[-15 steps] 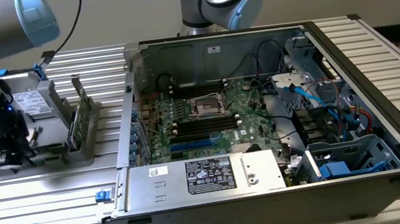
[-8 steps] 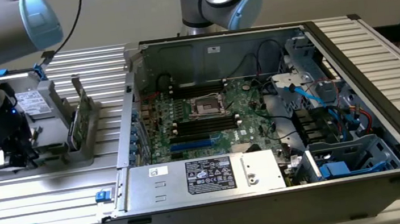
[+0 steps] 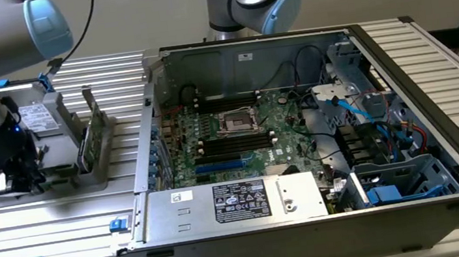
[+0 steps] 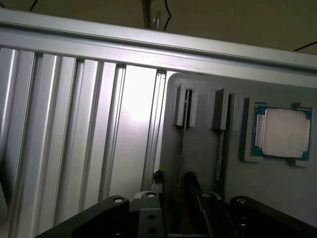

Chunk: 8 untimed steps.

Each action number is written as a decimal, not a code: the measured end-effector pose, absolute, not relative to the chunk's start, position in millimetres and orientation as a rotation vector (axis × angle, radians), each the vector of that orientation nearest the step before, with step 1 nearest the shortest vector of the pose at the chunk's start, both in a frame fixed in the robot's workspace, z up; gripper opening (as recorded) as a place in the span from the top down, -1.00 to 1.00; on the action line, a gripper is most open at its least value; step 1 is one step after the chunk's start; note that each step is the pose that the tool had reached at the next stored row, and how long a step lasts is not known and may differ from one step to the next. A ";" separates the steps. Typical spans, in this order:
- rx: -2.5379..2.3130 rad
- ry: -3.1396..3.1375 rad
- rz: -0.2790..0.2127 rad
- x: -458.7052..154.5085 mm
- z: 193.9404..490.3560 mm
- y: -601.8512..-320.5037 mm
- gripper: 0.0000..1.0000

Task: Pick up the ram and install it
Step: 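Pick up the ram and move it above insertion slot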

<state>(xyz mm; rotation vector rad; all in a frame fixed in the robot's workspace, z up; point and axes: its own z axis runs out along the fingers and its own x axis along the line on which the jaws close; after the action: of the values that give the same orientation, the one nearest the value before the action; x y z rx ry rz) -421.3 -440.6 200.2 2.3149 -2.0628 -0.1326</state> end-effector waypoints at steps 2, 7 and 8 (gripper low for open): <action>2.304 -2.076 -0.134 -421.3 199.5 -440.5 0.38; 2.289 -2.095 -0.135 -421.6 198.9 -440.4 0.38; 2.287 -2.097 -0.135 -421.8 198.8 -440.0 0.38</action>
<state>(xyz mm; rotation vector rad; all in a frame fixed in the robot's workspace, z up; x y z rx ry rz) -421.8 -440.0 198.8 2.2870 -2.0972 -0.1353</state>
